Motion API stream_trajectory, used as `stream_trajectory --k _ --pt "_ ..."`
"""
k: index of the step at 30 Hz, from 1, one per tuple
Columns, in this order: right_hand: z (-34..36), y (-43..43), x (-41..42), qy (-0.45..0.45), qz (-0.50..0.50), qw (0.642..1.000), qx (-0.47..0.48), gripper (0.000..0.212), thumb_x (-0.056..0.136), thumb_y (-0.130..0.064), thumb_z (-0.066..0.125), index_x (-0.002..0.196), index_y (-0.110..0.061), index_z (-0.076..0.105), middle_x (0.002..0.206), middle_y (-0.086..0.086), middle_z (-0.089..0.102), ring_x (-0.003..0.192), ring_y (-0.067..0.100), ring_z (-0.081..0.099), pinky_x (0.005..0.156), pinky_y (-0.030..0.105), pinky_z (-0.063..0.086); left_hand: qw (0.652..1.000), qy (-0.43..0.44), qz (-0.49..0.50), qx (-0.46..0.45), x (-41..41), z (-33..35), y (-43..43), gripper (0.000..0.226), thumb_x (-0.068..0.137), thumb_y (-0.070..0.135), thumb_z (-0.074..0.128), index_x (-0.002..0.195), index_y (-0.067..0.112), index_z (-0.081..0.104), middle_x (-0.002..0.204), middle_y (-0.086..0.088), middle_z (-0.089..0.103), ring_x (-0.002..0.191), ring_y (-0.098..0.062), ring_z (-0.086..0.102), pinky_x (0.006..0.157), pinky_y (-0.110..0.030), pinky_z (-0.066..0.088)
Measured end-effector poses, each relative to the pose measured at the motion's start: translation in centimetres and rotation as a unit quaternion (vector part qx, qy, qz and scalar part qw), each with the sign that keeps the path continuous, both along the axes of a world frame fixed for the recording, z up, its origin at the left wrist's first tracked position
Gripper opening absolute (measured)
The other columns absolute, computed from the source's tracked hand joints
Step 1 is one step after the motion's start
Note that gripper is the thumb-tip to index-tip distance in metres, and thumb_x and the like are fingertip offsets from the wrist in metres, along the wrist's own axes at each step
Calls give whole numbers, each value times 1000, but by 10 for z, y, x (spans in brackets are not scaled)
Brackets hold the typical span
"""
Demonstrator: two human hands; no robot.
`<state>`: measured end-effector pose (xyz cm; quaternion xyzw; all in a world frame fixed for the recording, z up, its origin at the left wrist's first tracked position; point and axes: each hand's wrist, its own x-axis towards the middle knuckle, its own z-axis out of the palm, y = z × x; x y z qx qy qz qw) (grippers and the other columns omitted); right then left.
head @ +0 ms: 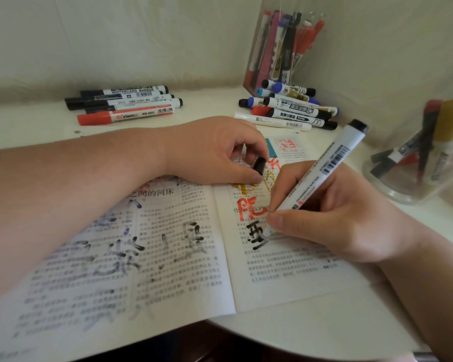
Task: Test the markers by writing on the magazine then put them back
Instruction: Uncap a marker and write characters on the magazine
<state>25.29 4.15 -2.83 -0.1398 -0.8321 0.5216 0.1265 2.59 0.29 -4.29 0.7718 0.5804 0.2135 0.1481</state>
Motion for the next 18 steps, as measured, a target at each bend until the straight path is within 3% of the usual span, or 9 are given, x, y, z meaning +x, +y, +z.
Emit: stream_trajectory --k 5,8,13,18 --pt "2 -2 1 -17 25 999 -24 7 77 1 72 76 3 65 58 20 57 49 17 52 45 24 40 1000 -5 -2 6 1 0 0 30 87 45 73 113 32 67 83 24 56 74 6 51 65 -7 34" --pt "1 -2 0 -16 20 1000 -14 8 73 4 69 72 5 61 52 22 46 45 18 43 42 23 33 1000 0 -2 4 1 1 -1 30 87 47 72 113 32 67 85 22 57 74 6 51 65 -7 34" --pt "-1 -1 1 15 4 1000 -22 11 75 2 68 71 4 59 57 26 48 49 35 45 45 35 36 1000 -1 -3 7 1 1 -1 29 87 47 71 112 34 66 85 23 57 75 4 51 66 -9 34" --pt "-1 4 3 -4 65 997 -37 9 78 4 70 75 5 62 56 25 51 45 30 45 43 28 34 1000 0 0 5 2 3 -3 29 88 43 73 114 30 68 84 22 56 75 8 51 66 -6 35"
